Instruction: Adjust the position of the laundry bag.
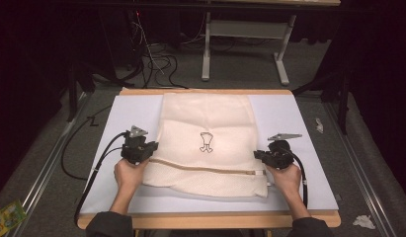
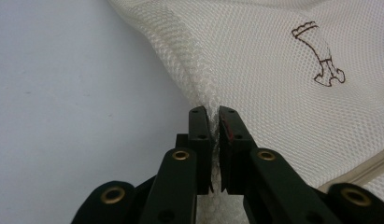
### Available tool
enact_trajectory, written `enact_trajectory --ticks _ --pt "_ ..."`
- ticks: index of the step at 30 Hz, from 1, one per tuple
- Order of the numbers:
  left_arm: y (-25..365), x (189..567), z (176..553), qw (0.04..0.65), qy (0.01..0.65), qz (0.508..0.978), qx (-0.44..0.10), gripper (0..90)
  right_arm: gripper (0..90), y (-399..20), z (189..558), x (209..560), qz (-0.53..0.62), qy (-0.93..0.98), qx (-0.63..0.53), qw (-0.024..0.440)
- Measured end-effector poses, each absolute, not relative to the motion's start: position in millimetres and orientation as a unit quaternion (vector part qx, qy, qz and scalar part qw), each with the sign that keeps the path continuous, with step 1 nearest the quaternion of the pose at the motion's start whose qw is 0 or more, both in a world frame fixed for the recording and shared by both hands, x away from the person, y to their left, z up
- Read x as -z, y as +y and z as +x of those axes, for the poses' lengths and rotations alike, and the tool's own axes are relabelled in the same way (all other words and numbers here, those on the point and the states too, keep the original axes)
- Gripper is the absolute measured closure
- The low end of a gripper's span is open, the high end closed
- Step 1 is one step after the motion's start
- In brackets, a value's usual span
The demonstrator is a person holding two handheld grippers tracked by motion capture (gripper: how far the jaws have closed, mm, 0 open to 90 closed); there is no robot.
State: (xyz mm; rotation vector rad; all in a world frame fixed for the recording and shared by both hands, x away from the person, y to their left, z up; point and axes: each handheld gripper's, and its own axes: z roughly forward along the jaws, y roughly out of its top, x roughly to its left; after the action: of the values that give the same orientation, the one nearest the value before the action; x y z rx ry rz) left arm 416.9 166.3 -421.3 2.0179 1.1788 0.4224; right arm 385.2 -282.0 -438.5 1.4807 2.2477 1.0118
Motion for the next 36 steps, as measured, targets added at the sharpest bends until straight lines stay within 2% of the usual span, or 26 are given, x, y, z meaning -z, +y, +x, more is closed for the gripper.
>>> enact_trajectory --ticks 8,21,27,31,36 --pt "180.2 432.6 415.2 0.362 0.468 0.787 -0.175 84.3 87.2 -269.3 381.2 436.6 0.495 0.775 -0.368 0.136" --pt "173.9 448.7 412.4 0.354 0.466 0.79 -0.184 79.5 83.6 -271.5 381.5 449.2 0.498 0.773 -0.366 0.141" --pt "168.0 446.3 403.4 0.362 0.466 0.782 -0.199 67.0 73.7 -277.1 377.9 450.6 0.512 0.761 -0.374 0.139" --pt "162.7 441.7 392.3 0.377 0.447 0.777 -0.23 56.5 59.4 -281.5 374.4 447.9 0.516 0.749 -0.384 0.16" --pt "150.5 439.9 379.1 0.398 0.42 0.782 -0.23 51.8 48.1 -280.5 374.9 450.4 0.528 0.74 -0.383 0.165"
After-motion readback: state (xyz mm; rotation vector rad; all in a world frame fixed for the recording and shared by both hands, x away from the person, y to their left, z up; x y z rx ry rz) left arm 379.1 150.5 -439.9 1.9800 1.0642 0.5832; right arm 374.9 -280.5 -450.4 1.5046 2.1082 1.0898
